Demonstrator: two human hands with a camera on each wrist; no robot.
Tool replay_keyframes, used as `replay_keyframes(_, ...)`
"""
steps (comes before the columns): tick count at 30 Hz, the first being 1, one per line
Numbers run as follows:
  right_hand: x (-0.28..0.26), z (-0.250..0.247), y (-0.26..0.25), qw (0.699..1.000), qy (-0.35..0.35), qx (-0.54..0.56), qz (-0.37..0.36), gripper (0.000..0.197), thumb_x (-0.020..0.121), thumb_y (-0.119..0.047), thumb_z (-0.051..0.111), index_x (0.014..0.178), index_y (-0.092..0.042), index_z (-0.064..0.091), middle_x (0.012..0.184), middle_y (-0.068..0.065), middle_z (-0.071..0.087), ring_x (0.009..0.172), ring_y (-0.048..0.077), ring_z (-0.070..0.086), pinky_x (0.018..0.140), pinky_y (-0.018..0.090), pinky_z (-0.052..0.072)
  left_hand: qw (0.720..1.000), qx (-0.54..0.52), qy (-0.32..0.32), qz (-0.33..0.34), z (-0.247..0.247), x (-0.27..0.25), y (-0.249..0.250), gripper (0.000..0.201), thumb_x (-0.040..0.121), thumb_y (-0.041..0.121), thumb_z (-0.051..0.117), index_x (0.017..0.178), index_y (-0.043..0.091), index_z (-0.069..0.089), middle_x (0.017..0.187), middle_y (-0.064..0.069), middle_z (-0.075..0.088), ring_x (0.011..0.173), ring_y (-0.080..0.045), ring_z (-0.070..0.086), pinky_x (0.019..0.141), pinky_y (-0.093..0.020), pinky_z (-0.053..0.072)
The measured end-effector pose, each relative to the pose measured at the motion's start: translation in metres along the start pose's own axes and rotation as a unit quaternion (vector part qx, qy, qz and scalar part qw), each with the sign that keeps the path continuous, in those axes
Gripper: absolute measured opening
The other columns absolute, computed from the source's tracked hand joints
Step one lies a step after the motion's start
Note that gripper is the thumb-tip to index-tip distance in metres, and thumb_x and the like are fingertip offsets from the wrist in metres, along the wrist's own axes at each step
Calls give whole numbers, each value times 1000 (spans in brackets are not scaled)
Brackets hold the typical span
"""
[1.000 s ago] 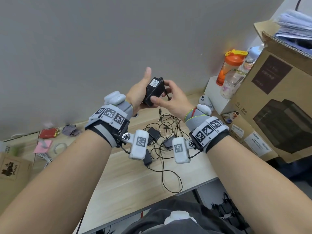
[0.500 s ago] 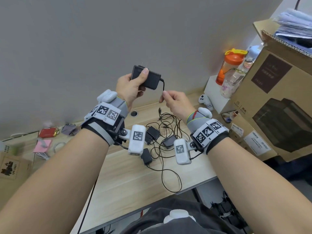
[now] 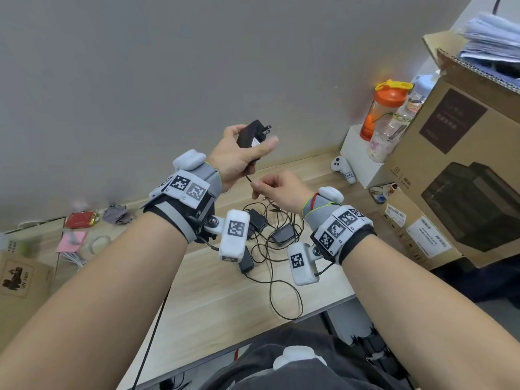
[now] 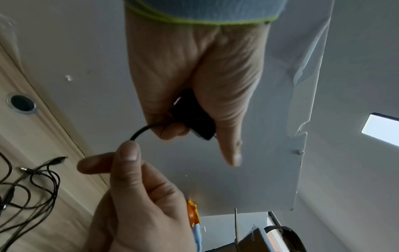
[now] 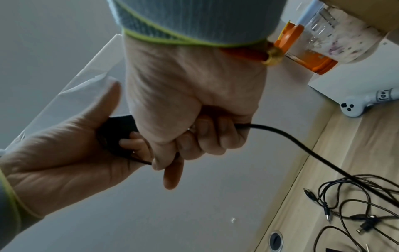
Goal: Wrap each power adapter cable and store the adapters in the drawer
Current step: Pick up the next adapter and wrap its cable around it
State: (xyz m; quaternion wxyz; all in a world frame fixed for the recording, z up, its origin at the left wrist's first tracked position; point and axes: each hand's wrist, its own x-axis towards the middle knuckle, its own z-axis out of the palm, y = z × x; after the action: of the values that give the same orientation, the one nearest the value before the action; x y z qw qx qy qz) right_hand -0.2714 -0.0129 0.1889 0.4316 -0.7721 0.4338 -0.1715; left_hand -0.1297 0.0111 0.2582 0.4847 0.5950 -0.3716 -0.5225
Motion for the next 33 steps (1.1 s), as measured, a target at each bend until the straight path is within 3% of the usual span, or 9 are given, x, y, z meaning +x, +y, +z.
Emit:
replay_keyframes(4,-2,-3,0,1000,14,-14,1,34,93,-47,59,68,-29,72,58,-2,42,53,10,37,55,27,33,999,20,33,-2,-8,3,0,36,80,18,79,111,14,63,90,-4,66,67,-18,58,57,-25,46)
replay_keyframes(8,-2,-5,8,1000,28,-6,2,36,93,-50,58,66,-30,72,63,2,46,60,13,43,59,28,35,998,23,41,-50,-12,3,8,39,88,48,66,108,14,64,98,-6,76,80,-19,70,72,-30,54)
replay_keyframes(12,0,-10,15,999,45,4,21,39,92,-53,58,70,-25,74,59,-1,47,56,11,43,57,26,35,996,30,-4,-82,-10,-5,13,45,92,54,49,103,13,63,80,-7,71,77,-23,69,79,-37,57)
replay_keyframes(15,0,-16,18,998,52,4,30,36,94,-47,58,80,-20,77,43,-11,38,43,4,34,47,19,28,996,10,14,-88,-6,-9,12,38,90,44,49,93,9,64,78,-8,68,66,-21,63,69,-35,58)
replay_keyframes(19,3,-23,22,996,73,16,37,31,96,-42,57,91,-20,78,44,-16,47,48,2,40,54,22,30,995,35,47,-80,-7,-9,9,22,81,18,69,95,2,65,87,-9,68,66,-23,62,63,-31,60)
replay_keyframes(22,5,-27,20,997,67,28,37,27,96,-38,59,95,-18,77,40,-18,43,39,0,38,49,20,26,987,107,-16,-117,-13,-10,7,22,79,18,69,95,3,65,86,-13,70,57,-23,61,52,-25,54)
replay_keyframes(27,7,-32,7,983,50,169,50,15,95,-27,63,91,-15,71,61,-1,39,46,9,27,49,25,21,951,260,-102,-135,-14,-11,1,14,85,15,63,97,9,58,85,-13,73,50,-17,52,45,-20,44)
replay_keyframes(30,3,-36,1,968,-3,241,69,33,98,-35,56,107,-8,70,62,-2,33,51,12,22,53,29,14,922,321,-136,-168,-15,-11,-3,12,88,15,64,95,12,55,86,-15,73,50,-17,50,43,-19,42)
replay_keyframes(33,0,-35,0,978,-30,202,46,26,95,-40,60,101,-17,70,63,-4,32,49,9,25,49,24,19,918,329,-147,-166,-18,-11,-7,17,87,21,70,96,14,57,89,-13,73,52,-16,51,43,-19,41)
